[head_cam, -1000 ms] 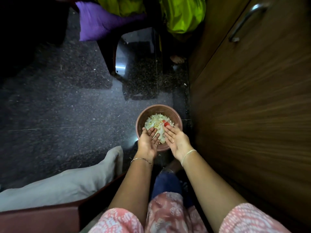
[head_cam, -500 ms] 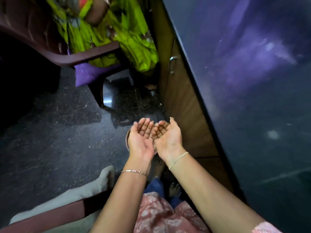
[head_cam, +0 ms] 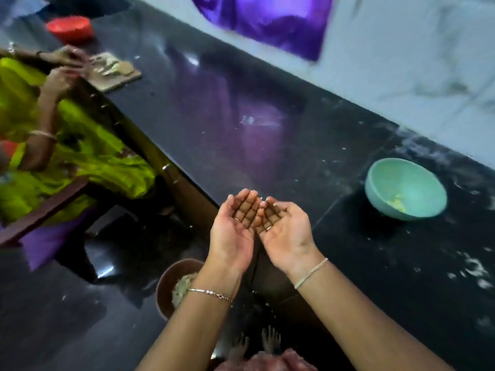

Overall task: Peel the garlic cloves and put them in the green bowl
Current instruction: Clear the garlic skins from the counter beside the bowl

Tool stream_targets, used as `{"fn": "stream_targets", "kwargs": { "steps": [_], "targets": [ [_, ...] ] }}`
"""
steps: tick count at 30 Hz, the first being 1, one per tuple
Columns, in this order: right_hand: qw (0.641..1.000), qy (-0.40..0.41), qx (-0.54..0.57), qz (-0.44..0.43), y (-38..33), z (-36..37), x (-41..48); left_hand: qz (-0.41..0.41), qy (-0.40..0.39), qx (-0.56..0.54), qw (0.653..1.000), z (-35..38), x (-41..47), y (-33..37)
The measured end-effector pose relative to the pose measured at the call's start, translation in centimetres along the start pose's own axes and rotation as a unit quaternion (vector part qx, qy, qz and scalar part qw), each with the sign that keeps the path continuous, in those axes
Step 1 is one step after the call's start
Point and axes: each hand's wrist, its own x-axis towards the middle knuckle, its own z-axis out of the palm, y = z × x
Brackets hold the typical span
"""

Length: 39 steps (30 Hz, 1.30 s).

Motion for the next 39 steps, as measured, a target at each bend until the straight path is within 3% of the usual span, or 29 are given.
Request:
{"fn": "stream_targets", "kwargs": {
  "steps": [5, 8, 11, 14, 17, 21, 23, 25, 28, 31, 35, 39],
  "targets": [
    [0.987, 0.091, 0.09, -0.098, -2.9, -4.0, -2.6, -0.109, -0.084, 0.077, 0.987, 2.4, -0.9, -4.5],
    [0.96, 0.14, 0.169, -0.176, -5.2, -7.4, -4.8, -0.168, -0.141, 0.139, 0.966, 4.4, -1.8, -8.4],
    [0.93, 0.202, 0.171, -0.257, -7.3, -11.5, -7.1, -0.159, -0.194, 0.254, 0.934, 5.7, -2.8, -12.7],
    [0.888, 0.286, 0.069, -0.352, -8.8, -16.4, -9.2, -0.086, -0.271, 0.397, 0.873, 6.0, -3.7, -17.0],
    [0.801, 0.4, -0.171, -0.412, -9.0, -21.8, -11.4, 0.029, -0.352, 0.553, 0.755, 5.2, -3.9, -20.8],
    [0.597, 0.47, -0.529, -0.378, -9.0, -28.6, -13.3, 0.199, -0.409, 0.73, 0.509, 4.2, -3.2, -24.9],
    [0.519, 0.493, -0.622, -0.318, -9.7, -30.5, -13.3, 0.243, -0.403, 0.777, 0.419, 4.2, -3.1, -26.1],
    [0.483, 0.507, -0.662, -0.267, -10.7, -31.3, -13.0, 0.265, -0.392, 0.807, 0.354, 4.5, -3.1, -26.9],
    [0.474, 0.508, -0.68, -0.235, -13.4, -32.2, -12.2, 0.302, -0.368, 0.835, 0.276, 5.7, -2.7, -28.7],
    [0.467, 0.48, -0.708, -0.225, -16.3, -32.8, -11.3, 0.317, -0.354, 0.847, 0.236, 7.1, -1.6, -30.3],
    [0.472, 0.408, -0.741, -0.247, -19.8, -33.3, -9.7, 0.314, -0.347, 0.851, 0.24, 9.6, -0.2, -32.5],
    [0.448, 0.257, -0.803, -0.299, -21.1, -33.4, -9.0, 0.308, -0.346, 0.856, 0.23, 11.4, 1.2, -33.8]
  ]
}}
